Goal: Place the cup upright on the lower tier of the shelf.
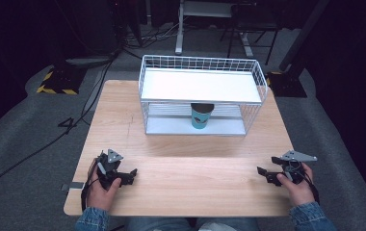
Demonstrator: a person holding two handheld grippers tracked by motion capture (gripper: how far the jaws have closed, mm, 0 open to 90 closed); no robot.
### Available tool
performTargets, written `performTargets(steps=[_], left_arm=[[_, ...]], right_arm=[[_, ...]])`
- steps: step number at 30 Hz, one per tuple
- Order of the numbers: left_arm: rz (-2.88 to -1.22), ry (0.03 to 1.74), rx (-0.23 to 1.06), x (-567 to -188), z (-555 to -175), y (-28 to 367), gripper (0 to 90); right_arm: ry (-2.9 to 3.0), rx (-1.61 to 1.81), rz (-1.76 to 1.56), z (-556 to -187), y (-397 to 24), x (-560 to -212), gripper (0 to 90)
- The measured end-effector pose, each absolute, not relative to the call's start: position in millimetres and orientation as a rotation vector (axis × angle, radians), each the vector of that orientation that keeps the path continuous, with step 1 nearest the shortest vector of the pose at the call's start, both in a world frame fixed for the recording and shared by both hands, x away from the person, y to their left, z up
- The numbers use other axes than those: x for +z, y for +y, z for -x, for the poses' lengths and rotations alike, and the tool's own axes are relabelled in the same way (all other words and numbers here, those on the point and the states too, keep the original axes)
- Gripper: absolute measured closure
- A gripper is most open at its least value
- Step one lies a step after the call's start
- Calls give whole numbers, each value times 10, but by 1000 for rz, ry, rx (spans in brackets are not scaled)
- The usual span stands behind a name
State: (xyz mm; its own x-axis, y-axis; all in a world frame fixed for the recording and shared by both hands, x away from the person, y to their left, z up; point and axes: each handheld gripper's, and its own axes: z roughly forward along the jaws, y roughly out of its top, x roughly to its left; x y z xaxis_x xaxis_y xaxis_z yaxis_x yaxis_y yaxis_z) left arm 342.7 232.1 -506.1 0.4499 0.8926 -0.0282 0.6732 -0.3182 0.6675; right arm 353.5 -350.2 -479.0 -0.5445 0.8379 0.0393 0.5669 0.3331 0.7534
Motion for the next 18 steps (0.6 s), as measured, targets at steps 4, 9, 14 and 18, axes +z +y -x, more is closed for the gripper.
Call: performTargets(steps=[4, 9, 14, 18], left_arm=[[-2092, 1304, 465, -5061, -3427, 2321, 1], [-2092, 1304, 466, -5061, -3427, 2321, 1], [-2092, 1304, 465, -5061, -3427, 2321, 1], [-2092, 1304, 465, -5061, -3427, 2321, 1]], right_arm=[[2258, 1015, -1272, -3542, -3497, -4857, 193], [2281, 999, -1258, -3553, -3479, -4920, 187], [2288, 988, -1256, -3556, -3466, -4968, 172], [2276, 988, -1220, -3550, -3454, -5034, 154]])
